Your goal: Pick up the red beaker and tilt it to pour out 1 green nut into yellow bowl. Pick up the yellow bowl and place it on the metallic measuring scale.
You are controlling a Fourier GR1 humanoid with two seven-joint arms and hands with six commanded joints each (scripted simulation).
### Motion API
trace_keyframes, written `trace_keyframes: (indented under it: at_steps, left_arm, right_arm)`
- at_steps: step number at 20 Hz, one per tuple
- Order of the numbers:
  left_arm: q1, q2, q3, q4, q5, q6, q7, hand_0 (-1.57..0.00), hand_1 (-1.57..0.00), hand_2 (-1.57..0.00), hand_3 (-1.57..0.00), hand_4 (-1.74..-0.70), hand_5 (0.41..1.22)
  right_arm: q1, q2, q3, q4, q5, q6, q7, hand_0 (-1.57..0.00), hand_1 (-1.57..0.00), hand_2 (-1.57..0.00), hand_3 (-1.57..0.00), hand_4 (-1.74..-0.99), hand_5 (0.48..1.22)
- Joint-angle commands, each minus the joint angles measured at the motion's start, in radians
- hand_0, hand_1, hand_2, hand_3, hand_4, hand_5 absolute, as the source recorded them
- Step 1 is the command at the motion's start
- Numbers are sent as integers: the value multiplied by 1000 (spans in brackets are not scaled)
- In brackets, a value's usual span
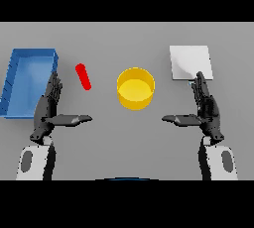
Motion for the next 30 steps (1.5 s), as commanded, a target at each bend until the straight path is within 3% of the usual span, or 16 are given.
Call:
trace_keyframes:
  at_steps: [1, 6, 7, 9, 14, 16, 18, 25, 30]
  left_arm:
    - [-4, 2, 3, 3, 2, 1, 2, 1, 1, 1, 1, -1093, 623]
    - [-45, 23, 31, 45, 20, -9, 11, 1, 1, 1, 1, -1093, 623]
    - [4, 39, -6, -8, -29, -8, -23, 1, 1, 1, 1, -1093, 623]
    - [59, 51, -49, -67, -90, 0, -45, 1, 1, 1, 1, -1094, 618]
    - [57, 55, -79, -91, -137, 14, 20, 1, 1, 1, 1, -1094, 613]
    - [28, 49, -85, -50, -155, 20, 32, 1, 1, 1, 1, -1090, 612]
    - [-3, 53, -75, 2, -162, 23, -5, 1, 1, 1, 1, -1106, 623]
    - [-202, 42, -23, 256, -182, 68, -63, 1, 1, 1, 1, -1150, 632]
    - [-318, 36, 23, 427, -164, 76, -120, 1, 1, 1, 1, -1180, 635]
  right_arm:
    - [0, 0, 0, 0, 0, -1, 0, 1, 1, 1, 1, -1128, 660]
    - [-1, -5, -3, 3, -2, 3, 6, 1, 1, 1, 1, -1128, 660]
    - [38, -28, 51, -35, 104, -19, -88, 1, 1, 1, 1, -1128, 660]
    - [80, -45, 115, -73, 226, -49, -144, 1, 1, 1, 1, -1127, 664]
    - [92, -39, 136, -99, 266, -64, -109, 1, 1, 1, 1, -1120, 660]
    - [99, -38, 137, -107, 260, -60, -113, 1, 1, 1, 1, -1123, 653]
    - [91, -40, 139, -116, 272, -68, -92, 1, 1, 1, 1, -1130, 650]
    - [105, -46, 119, -127, 208, -30, -124, 1, 1, 1, 1, -1213, 664]
    - [112, -33, 135, -126, 231, -41, -123, 1, 1, 1, 1, -1239, 668]
